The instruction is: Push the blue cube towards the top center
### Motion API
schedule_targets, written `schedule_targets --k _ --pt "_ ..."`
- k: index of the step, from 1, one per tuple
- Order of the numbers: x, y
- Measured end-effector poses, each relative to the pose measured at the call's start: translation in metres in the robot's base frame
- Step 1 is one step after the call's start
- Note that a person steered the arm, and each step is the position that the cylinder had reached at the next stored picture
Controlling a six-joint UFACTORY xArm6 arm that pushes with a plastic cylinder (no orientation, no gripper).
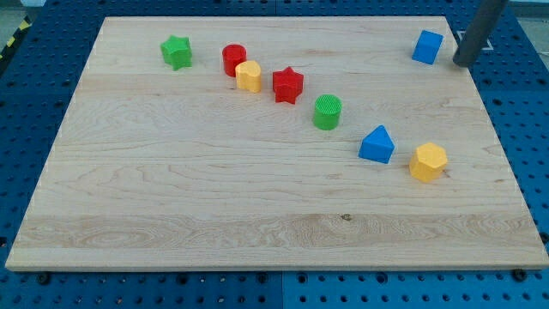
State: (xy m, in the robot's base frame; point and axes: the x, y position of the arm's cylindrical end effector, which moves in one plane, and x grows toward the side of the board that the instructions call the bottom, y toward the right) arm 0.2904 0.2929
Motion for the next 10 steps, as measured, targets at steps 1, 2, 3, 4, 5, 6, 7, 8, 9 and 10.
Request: schedule_targets --k 1,2,3,4,5,6,7,8,9,10 --pt "-0.043 -0.038" --pt "-0.049 -0.113" --pt "-0.052 -0.138" --pt "-0.063 -0.097" --pt "-0.043 -0.021" --pt "-0.008 0.011" --pt "-0.003 -0.020" --pt "-0.004 -0.107" --pt "-0.005 -0.173" --pt "-0.006 -0.171"
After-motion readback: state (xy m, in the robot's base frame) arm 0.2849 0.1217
